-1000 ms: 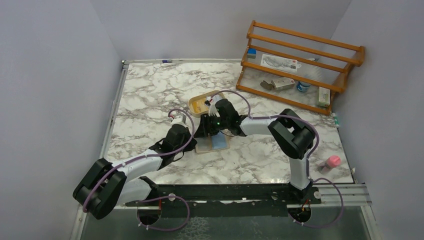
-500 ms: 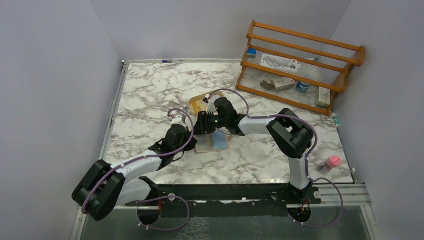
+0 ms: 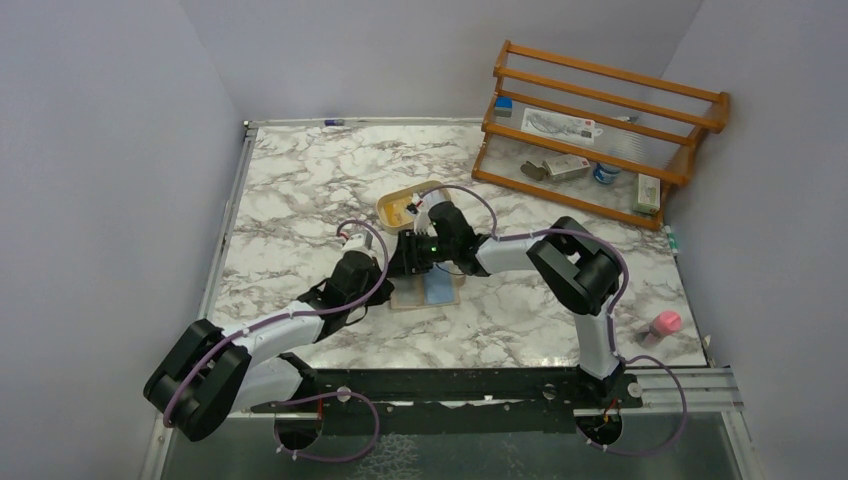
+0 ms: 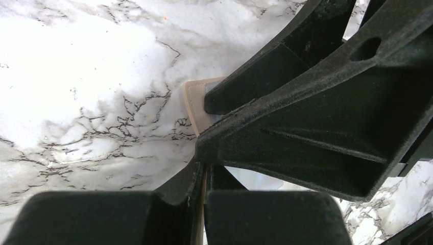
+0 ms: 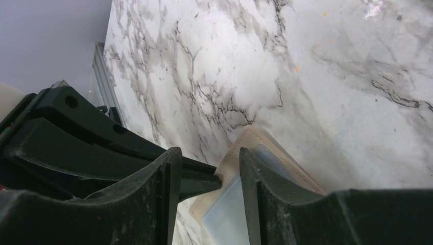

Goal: Take the credit cards out of the card holder

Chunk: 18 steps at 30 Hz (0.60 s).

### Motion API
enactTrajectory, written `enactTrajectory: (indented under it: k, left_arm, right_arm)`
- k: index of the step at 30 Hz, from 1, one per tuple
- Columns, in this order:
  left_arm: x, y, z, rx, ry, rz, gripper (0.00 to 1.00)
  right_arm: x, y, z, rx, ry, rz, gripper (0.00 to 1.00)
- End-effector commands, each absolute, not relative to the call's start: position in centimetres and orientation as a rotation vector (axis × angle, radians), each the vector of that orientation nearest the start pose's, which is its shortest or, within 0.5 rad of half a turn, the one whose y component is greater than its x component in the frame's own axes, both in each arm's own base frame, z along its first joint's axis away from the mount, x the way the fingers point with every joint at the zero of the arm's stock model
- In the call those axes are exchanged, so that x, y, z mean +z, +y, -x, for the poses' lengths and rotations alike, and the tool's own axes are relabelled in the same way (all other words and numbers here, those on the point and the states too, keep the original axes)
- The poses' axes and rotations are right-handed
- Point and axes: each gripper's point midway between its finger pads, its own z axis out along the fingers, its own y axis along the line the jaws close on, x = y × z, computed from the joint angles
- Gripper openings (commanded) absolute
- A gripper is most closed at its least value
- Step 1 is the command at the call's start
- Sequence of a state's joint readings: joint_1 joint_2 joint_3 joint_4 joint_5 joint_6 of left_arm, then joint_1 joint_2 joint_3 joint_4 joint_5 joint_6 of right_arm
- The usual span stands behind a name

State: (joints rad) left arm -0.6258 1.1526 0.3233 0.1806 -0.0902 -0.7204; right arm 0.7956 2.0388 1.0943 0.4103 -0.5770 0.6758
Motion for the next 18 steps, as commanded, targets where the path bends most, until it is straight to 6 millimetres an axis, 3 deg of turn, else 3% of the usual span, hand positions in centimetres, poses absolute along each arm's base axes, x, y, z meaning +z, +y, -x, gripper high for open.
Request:
enactTrajectory:
  k: [1,13,18]
  left_arm:
    - [5.0,-18.6,-24.7,-0.625,2.231,0.166,0.00]
    - [4.8,-18.5,-24.8,-0.613,2.238,0.168,0.00]
    - [4.9,-18.4,-24.8,-0.609,2.234,0.167,0.00]
  right_arm:
    - [3.8,42.3,-24.8,1.351,2.365,0.587,0.50]
    - [5.0,40.6,-24.2,1.274,2.345,0.614,0.50]
    - [3.9,39.3,-23.6,1.229,2.383,0.610,0.50]
